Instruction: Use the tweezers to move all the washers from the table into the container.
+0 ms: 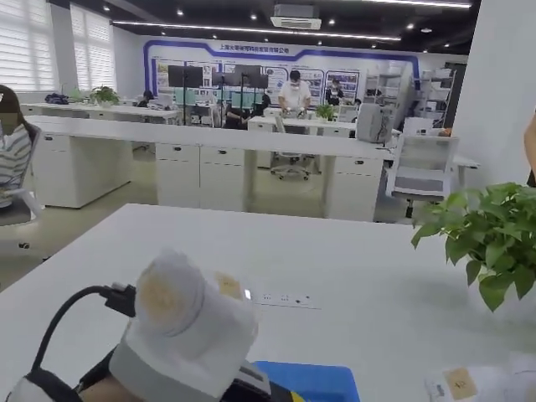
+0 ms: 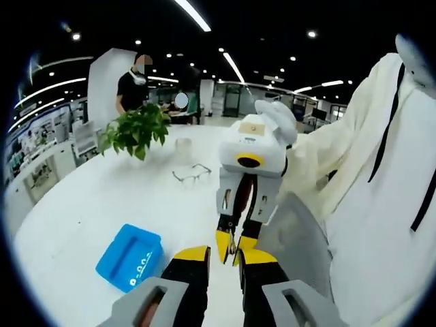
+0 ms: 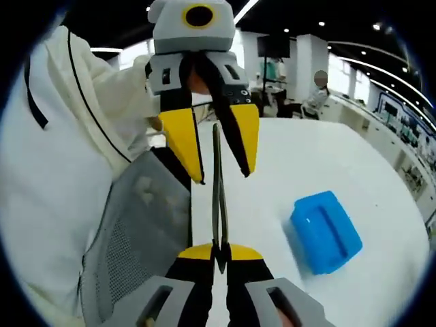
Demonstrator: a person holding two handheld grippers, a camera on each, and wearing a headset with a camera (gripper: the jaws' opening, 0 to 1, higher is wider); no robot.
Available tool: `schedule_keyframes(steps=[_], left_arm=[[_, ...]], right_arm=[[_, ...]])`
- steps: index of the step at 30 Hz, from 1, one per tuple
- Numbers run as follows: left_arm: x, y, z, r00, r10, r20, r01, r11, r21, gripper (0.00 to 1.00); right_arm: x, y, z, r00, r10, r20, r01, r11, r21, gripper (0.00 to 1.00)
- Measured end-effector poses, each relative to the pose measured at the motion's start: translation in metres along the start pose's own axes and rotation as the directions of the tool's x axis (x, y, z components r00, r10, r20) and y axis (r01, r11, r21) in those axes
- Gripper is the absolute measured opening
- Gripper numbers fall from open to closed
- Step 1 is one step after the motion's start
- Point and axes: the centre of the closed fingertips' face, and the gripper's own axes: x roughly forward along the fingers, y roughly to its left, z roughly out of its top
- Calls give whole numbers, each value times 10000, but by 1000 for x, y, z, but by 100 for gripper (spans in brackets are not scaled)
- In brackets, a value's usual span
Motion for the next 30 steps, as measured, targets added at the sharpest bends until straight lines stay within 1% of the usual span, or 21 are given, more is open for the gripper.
schedule_keyframes(steps=[1,2,3,4,5,6,8,10,11,12,14,16,17,18,19,22,23,24,26,29,30], left_arm=[[2,1,-3,9997,45,-224,-44,10000,46,15],[5,2,-7,9987,111,-499,-103,9998,159,16],[6,2,-9,9982,134,-590,-122,9997,210,15],[9,2,-13,9961,162,-865,-129,9992,384,15],[10,3,-16,9936,232,-1109,-191,9991,376,16],[12,5,-23,9867,321,-1594,-256,9988,428,16],[17,7,-31,9782,447,-2027,-304,9969,731,15],[23,7,-33,9768,404,-2104,-259,9971,710,13],[25,7,-37,9748,310,-2211,-171,9978,647,13],[27,8,-39,9725,282,-2310,-149,9981,590,13],[31,10,-46,9667,237,-2548,-100,9984,549,14],[35,12,-51,9656,184,-2592,-59,9988,491,14],[37,12,-53,9646,99,-2634,-4,9993,361,13],[39,12,-56,9631,26,-2691,46,9996,262,12],[40,13,-58,9624,1,-2717,60,9998,213,11],[47,11,-65,9569,-140,-2902,162,9999,49,10],[49,11,-66,9550,-179,-2962,183,9998,-14,9],[50,11,-67,9540,-216,-2990,206,9998,-63,9],[53,11,-71,9519,-299,-3049,242,9995,-225,7],[56,16,-76,9478,-217,-3180,113,9993,-345,1],[56,16,-78,9451,-215,-3262,98,9993,-374,0]], right_arm=[[1,-3,-5,9991,-79,-424,73,9999,-137,2],[2,-4,-8,9977,-104,-676,81,9994,-338,2],[4,-6,-13,9950,-114,-996,69,9989,-459,2],[5,-6,-16,9923,-134,-1235,80,9990,-437,2],[8,-6,-18,9898,-74,-1422,11,9990,-443,2],[10,-7,-18,9891,-30,-1474,-38,9989,-458,2],[12,-9,-25,9801,-40,-1984,-56,9988,-478,2],[15,-10,-34,9681,36,-2505,-157,9988,-466,2],[16,-10,-38,9620,87,-2729,-211,9989,-425,2],[17,-11,-44,9508,99,-3096,-211,9992,-329,2],[20,-11,-49,9423,202,-3341,-302,9992,-247,2],[23,-11,-52,9388,348,-3427,-429,9989,-161,2],[23,-9,-56,9310,497,-3617,-536,9986,-7,2],[23,-10,-59,9232,475,-3815,-521,9986,-16,2],[25,-10,-60,9235,433,-3810,-489,9988,-50,2],[26,-9,-65,9090,576,-4127,-642,9979,-22,2],[26,-9,-67,9028,634,-4254,-691,9976,20,2],[26,-9,-69,8985,670,-4338,-721,9974,49,2],[27,-10,-74,8865,701,-4575,-721,9973,130,2],[29,-9,-77,8785,803,-4710,-823,9965,164,2],[29,-9,-77,8793,784,-4698,-804,9966,158,2]])
